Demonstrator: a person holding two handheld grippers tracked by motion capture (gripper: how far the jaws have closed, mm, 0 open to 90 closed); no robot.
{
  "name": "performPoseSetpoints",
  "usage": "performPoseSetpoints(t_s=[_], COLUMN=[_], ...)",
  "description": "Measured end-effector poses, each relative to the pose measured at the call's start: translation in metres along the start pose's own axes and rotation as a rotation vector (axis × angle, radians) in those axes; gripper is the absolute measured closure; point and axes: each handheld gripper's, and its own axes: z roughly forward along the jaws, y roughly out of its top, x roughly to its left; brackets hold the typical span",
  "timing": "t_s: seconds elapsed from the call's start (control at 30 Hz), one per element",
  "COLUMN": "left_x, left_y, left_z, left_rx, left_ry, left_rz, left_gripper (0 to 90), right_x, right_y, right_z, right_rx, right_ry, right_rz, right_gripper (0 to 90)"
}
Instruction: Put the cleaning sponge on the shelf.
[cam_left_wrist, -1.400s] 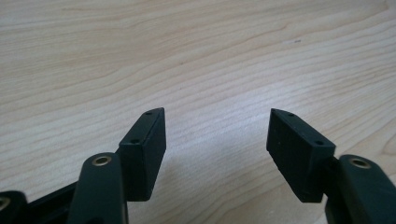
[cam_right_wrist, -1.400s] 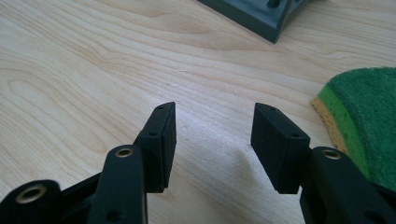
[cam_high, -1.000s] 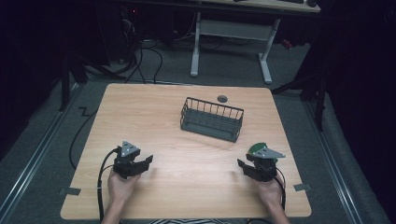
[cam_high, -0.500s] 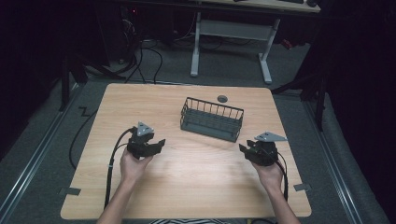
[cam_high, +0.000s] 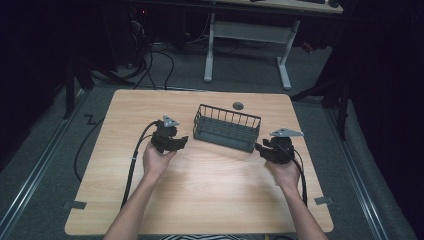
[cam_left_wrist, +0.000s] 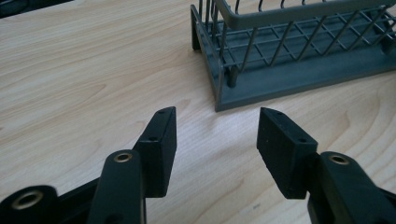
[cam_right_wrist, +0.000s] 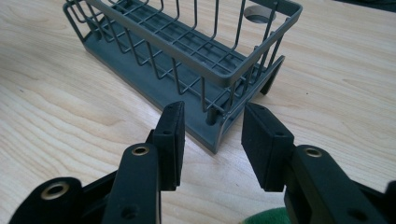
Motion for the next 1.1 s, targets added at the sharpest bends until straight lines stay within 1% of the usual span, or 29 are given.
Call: performPoseSetpoints(t_s=[0.03,0.07,0.1,0.13,0.17,0.2,0.27,0.3,0.33,0.37,0.4,0.47,0.5,0.53,0.57,0.6,0.73,0.83,0.93,1.07,1.1], left_x=[0.0,0.001,0.001,0.001,0.001,0.001,0.001,0.001,0.001,-0.001,-0.001,-0.003,-0.003,-0.004,-0.003,-0.003,-0.003,-0.003,-0.004,-0.003,-0.003], left_y=[0.0,0.003,0.003,0.006,0.006,0.007,0.008,0.009,0.009,0.011,0.011,0.015,0.015,0.016,0.016,0.016,0.014,0.014,0.015,0.015,0.015], left_z=[0.0,0.008,0.008,0.016,0.016,0.019,0.024,0.031,0.031,0.036,0.036,0.043,0.043,0.045,0.049,0.051,0.056,0.059,0.061,0.064,0.065], left_rx=[0.0,0.017,0.017,0.035,0.035,0.039,0.031,0.047,0.047,0.051,0.051,0.052,0.052,0.043,0.042,0.043,0.047,0.047,0.041,0.042,0.048], left_ry=[0.0,-0.004,-0.004,-0.006,-0.006,-0.005,-0.011,-0.01,-0.01,-0.01,-0.01,-0.01,-0.01,-0.011,-0.01,-0.007,-0.008,-0.009,0.0,0.002,0.0], left_rz=[0.0,-0.003,-0.003,-0.008,-0.008,-0.009,-0.019,-0.021,-0.021,-0.018,-0.018,-0.01,-0.01,-0.013,-0.028,-0.032,-0.039,-0.04,-0.042,-0.049,-0.05], left_gripper=[50.4,50.8,51.1,51.7,51.9,52.3,52.9,52.9,53.0,53.0,53.1,53.2,53.8,54.2,54.4,54.6,56.2,57.6,61.0,64.4,65.1], right_x=[0.0,-0.001,-0.001,-0.002,-0.002,-0.002,-0.003,-0.003,-0.003,-0.004,-0.004,-0.005,-0.005,-0.006,-0.006,-0.006,-0.007,-0.007,-0.006,-0.007,-0.007], right_y=[0.0,0.001,0.001,0.001,0.001,0.001,0.001,0.001,0.001,0.001,0.001,0.001,0.001,0.001,0.001,0.001,0.0,-0.001,0.0,0.0,0.0], right_z=[0.0,0.005,0.005,0.01,0.011,0.013,0.016,0.017,0.017,0.019,0.019,0.021,0.021,0.022,0.023,0.024,0.029,0.033,0.037,0.04,0.041], right_rx=[0.0,0.015,0.015,0.027,0.034,0.037,0.046,0.049,0.049,0.058,0.058,0.068,0.072,0.075,0.082,0.084,0.099,0.106,0.123,0.132,0.146], right_ry=[0.0,-0.001,-0.001,-0.001,-0.002,-0.005,-0.004,-0.004,-0.004,-0.003,-0.003,-0.006,-0.005,-0.004,-0.003,-0.004,0.001,-0.008,0.001,0.003,0.004], right_rz=[0.0,0.007,0.007,0.006,0.013,0.012,0.018,0.017,0.017,0.018,0.018,0.017,0.019,0.018,0.021,0.019,0.026,0.029,0.017,0.022,0.024], right_gripper=[60.3,60.9,60.9,61.5,61.7,62.1,62.6,62.7,62.7,63.2,63.2,64.0,64.2,64.5,64.8,65.1,66.1,66.9,70.0,72.4,74.2])
